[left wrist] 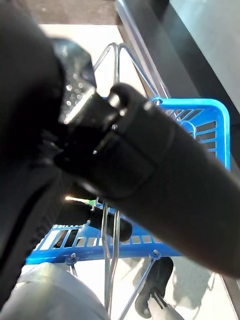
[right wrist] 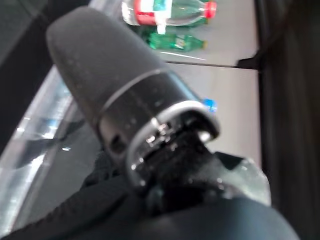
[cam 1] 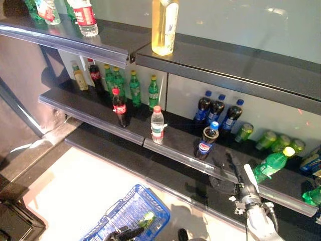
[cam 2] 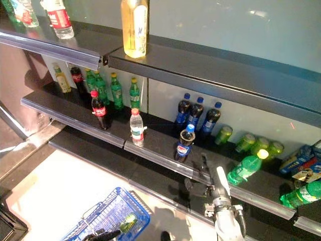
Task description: Pick up the drink and place into the basket.
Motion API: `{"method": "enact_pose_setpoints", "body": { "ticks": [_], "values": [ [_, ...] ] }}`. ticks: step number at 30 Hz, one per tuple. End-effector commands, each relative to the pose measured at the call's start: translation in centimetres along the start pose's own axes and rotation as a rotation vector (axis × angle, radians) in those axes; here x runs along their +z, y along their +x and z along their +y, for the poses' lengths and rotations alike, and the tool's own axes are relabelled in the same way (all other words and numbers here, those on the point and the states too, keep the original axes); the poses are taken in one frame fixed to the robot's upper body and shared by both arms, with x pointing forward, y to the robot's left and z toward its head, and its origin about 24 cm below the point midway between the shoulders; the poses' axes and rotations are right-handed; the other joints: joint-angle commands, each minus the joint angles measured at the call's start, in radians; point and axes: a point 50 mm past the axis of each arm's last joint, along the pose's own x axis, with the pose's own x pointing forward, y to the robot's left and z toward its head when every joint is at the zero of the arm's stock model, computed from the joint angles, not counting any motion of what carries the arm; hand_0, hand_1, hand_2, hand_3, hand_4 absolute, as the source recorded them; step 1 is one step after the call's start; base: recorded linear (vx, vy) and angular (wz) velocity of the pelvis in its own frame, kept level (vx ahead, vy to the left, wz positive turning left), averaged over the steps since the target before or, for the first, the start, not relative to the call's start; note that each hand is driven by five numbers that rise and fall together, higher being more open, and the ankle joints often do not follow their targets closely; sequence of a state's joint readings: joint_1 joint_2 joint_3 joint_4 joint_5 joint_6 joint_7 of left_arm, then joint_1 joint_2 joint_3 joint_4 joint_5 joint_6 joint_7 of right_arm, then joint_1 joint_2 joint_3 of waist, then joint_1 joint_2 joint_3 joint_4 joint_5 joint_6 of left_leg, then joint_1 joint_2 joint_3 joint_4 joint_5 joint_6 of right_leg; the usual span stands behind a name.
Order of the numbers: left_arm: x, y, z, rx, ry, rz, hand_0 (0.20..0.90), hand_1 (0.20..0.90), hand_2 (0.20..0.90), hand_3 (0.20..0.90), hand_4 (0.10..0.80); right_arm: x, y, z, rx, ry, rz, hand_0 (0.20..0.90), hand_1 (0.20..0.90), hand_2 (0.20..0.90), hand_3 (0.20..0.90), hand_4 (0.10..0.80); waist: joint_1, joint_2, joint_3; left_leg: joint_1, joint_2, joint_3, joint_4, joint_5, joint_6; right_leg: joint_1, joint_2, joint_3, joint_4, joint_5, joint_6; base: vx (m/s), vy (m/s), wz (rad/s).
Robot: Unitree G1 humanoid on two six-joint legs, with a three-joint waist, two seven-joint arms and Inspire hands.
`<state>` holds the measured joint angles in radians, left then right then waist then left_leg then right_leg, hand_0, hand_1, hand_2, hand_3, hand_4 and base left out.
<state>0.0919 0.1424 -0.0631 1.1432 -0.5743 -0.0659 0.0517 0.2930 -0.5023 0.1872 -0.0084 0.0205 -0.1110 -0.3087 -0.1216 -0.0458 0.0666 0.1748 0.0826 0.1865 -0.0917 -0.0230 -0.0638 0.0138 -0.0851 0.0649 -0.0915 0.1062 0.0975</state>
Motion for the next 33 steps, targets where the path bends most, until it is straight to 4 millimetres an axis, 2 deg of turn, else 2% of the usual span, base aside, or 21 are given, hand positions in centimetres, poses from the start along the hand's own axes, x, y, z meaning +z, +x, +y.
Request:
{"method": "enact_pose_setpoints", "body": {
  "ticks": [1,6,10,12,14,17,21,28,33],
  "values": [
    [0.4,-0.3,2.2,0.041,0.081,-0.052,0.300,0.300,0.300,0.200,0.100,8.0,1.5,-3.6,-0.203,0.107,-0.420,0.900,0.900,0.900,0.900,0.800,-0.022,-0.007,-0.005,-0.013,0.007,-0.009,0.007,-0.031,0.031,0.027,-0.060,-0.003,0.017,-0.020,0.068,-0.002,0.032,-0.02],
    [0.4,-0.2,1.7,0.035,0.088,-0.044,0.300,0.300,0.300,0.200,0.100,9.5,2.1,-3.5,-0.220,0.185,-0.476,0.900,0.900,0.900,0.900,0.800,-0.019,-0.004,0.002,-0.007,0.007,0.003,0.023,-0.037,0.034,0.024,-0.062,-0.002,0.040,-0.031,0.066,0.035,0.002,-0.06],
    [0.2,-0.3,1.7,0.032,0.092,-0.039,0.300,0.300,0.300,0.200,0.100,9.8,2.4,-3.4,-0.231,0.196,-0.485,0.900,0.900,0.900,0.900,0.800,-0.016,-0.004,0.006,-0.014,0.007,0.003,0.045,-0.043,0.036,0.018,-0.062,-0.006,0.059,-0.040,0.062,0.034,-0.015,-0.09],
    [0.8,-0.1,1.1,0.023,0.110,-0.052,0.300,0.300,0.300,0.200,0.100,10.3,3.6,-3.6,-0.347,0.242,-0.496,0.900,0.900,0.900,0.900,0.800,0.003,-0.009,0.050,-0.083,0.004,-0.018,0.144,-0.059,0.039,-0.033,-0.057,-0.024,0.139,-0.064,0.042,0.012,-0.086,-0.06],
    [1.1,0.0,0.9,0.021,0.112,-0.058,0.300,0.300,0.300,0.200,0.100,10.4,3.8,-3.7,-0.373,0.248,-0.497,0.900,0.900,0.900,0.900,0.800,0.006,-0.008,0.061,-0.102,0.003,-0.025,0.163,-0.062,0.040,-0.048,-0.055,-0.027,0.154,-0.068,0.039,-0.069,-0.063,-0.07],
    [2.8,0.3,-0.4,-0.001,0.117,-0.103,0.300,0.300,0.300,0.200,0.100,10.9,5.0,-3.9,-0.443,0.287,-0.521,0.900,0.900,0.900,0.900,0.800,0.020,0.004,0.126,-0.175,-0.011,-0.051,0.210,-0.060,0.042,-0.098,-0.049,-0.028,0.183,-0.070,0.022,-0.168,-0.042,0.01],
    [5.3,0.5,-2.7,-0.054,0.102,-0.180,0.300,0.300,0.300,0.200,0.100,13.7,6.8,-4.4,-0.502,0.317,-0.612,0.900,0.900,0.900,0.900,0.800,0.026,0.030,0.242,-0.270,-0.031,-0.089,0.278,-0.053,0.041,-0.168,-0.048,-0.036,0.225,-0.069,-0.005,-0.208,-0.014,0.06],
    [7.8,0.3,-5.4,-0.135,0.102,-0.279,0.300,0.300,0.300,0.200,0.100,17.1,8.2,-5.0,-0.571,0.361,-0.706,0.900,0.900,0.900,0.900,0.800,0.029,0.055,0.355,-0.402,-0.054,-0.133,0.374,-0.044,0.038,-0.278,-0.047,-0.058,0.302,-0.074,-0.036,-0.131,-0.019,0.06],
    [9.8,-0.1,-7.5,-0.208,0.079,-0.350,0.300,0.300,0.300,0.200,0.100,19.6,8.8,-5.9,-0.644,0.400,-0.766,0.900,0.900,0.900,0.900,0.800,0.027,0.086,0.414,-0.449,-0.068,-0.136,0.369,-0.017,0.037,-0.324,-0.042,-0.063,0.309,-0.070,-0.049,-0.120,0.019,0.01]
  ]
}}
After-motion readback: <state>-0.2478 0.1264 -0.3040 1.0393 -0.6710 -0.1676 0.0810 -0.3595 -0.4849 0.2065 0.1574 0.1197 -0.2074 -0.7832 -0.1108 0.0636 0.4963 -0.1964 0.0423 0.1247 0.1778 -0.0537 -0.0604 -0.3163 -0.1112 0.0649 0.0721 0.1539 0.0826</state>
